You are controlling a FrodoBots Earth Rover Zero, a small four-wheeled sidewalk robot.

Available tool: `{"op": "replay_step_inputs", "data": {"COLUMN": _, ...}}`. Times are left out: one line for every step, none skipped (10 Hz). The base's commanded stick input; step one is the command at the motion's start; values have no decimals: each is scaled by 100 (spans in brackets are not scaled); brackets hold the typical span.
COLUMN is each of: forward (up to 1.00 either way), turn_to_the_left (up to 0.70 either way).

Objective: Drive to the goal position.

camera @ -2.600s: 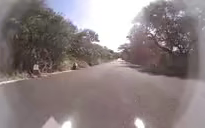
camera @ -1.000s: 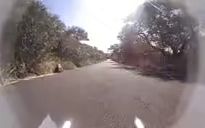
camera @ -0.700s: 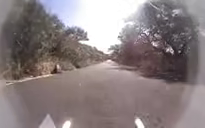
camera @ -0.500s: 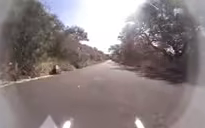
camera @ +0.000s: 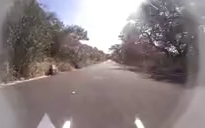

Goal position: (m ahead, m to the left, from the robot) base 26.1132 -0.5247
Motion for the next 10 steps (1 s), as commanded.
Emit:
{"op": "replay_step_inputs", "data": {"forward": 85, "turn_to_the_left": 0}}
{"op": "replay_step_inputs", "data": {"forward": 85, "turn_to_the_left": 0}}
{"op": "replay_step_inputs", "data": {"forward": 85, "turn_to_the_left": 0}}
{"op": "replay_step_inputs", "data": {"forward": 85, "turn_to_the_left": 0}}
{"op": "replay_step_inputs", "data": {"forward": 85, "turn_to_the_left": 0}}
{"op": "replay_step_inputs", "data": {"forward": 85, "turn_to_the_left": 0}}
{"op": "replay_step_inputs", "data": {"forward": 85, "turn_to_the_left": 0}}
{"op": "replay_step_inputs", "data": {"forward": 85, "turn_to_the_left": 0}}
{"op": "replay_step_inputs", "data": {"forward": 85, "turn_to_the_left": 0}}
{"op": "replay_step_inputs", "data": {"forward": 85, "turn_to_the_left": 0}}
